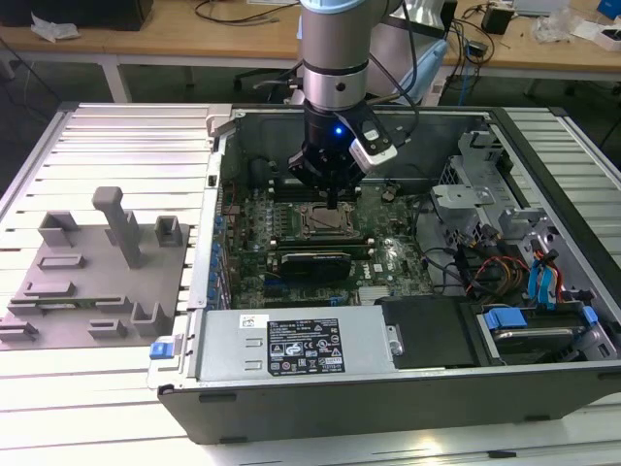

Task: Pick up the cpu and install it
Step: 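Install the second cpu locking lever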

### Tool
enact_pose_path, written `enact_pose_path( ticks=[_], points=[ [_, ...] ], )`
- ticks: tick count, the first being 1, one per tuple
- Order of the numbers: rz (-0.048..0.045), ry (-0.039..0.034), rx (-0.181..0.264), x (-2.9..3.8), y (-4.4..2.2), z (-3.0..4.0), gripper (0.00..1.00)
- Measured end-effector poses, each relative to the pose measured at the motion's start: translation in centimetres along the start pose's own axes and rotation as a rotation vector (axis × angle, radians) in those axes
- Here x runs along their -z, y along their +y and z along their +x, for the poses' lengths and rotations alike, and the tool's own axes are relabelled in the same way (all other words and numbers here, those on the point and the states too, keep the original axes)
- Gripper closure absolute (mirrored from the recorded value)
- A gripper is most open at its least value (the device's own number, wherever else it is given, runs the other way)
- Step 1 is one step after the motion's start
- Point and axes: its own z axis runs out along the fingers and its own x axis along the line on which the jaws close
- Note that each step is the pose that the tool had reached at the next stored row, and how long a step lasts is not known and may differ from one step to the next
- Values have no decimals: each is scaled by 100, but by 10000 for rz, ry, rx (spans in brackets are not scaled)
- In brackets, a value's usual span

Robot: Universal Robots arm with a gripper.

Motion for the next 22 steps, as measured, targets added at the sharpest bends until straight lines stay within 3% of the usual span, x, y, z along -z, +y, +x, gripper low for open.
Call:
enact_pose_path(
  ticks=[10,16,19,22],
  points=[
    [-1,-1,2,0,-5,0,89],
    [-1,-1,0,-6,-117,6,89],
    [0,-13,-5,22,-121,8,89],
    [0,-23,-19,93,-126,3,89]
  ],
)
